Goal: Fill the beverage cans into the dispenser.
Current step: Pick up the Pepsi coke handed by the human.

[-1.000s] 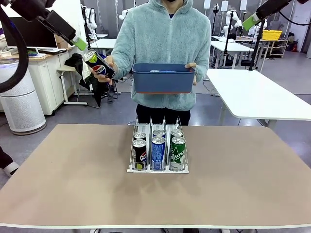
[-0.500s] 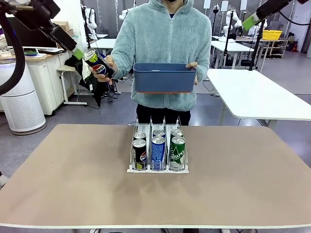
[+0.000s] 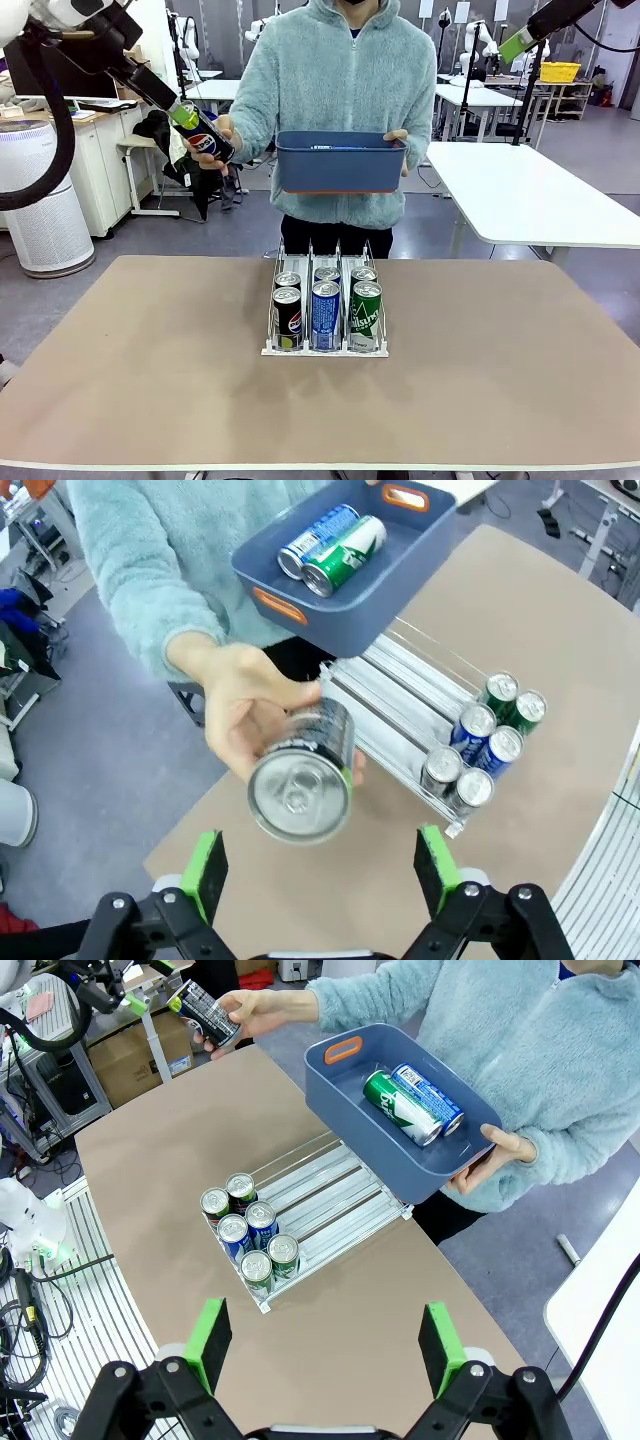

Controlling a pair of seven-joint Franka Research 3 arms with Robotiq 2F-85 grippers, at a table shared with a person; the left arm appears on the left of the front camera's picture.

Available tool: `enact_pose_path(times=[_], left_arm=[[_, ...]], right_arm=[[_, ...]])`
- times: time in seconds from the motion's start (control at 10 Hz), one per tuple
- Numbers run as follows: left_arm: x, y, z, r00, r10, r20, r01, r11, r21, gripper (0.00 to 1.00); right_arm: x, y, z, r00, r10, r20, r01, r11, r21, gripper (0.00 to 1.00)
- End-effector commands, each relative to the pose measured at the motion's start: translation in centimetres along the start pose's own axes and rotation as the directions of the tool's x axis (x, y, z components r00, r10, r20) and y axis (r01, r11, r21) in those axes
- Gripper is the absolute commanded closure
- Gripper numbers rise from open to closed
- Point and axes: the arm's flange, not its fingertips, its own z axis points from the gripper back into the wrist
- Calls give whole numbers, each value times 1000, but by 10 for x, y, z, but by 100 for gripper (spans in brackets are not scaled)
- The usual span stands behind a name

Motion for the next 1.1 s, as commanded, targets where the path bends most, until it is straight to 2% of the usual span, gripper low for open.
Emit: enact_pose_path(times=[0.0, 0.1, 0.5, 0.6, 1.0], left_arm=[[-3, 3, -7, 999, -5, 46, 8, 998, -59, 0], [0, 0, 0, 1000, 0, 0, 0, 1000, 0, 0], [1, 1, -3, 1000, -1, 8, 1, 1000, -4, 0], [0, 6, -7, 1000, -27, 1, 27, 999, -24, 0], [0, 21, -25, 1000, -8, 12, 9, 1000, -14, 0]], right_arm=[[-1, 1, 0, 1000, -1, 0, 1, 1000, 1, 0], [-1, 1, 0, 1000, -1, 0, 1, 1000, 1, 0], [-1, 1, 0, 1000, -1, 0, 1, 1000, 1, 0], [-1, 1, 0, 1000, -1, 0, 1, 1000, 1, 0], [-1, 1, 0, 1000, -1, 0, 1, 1000, 1, 0]])
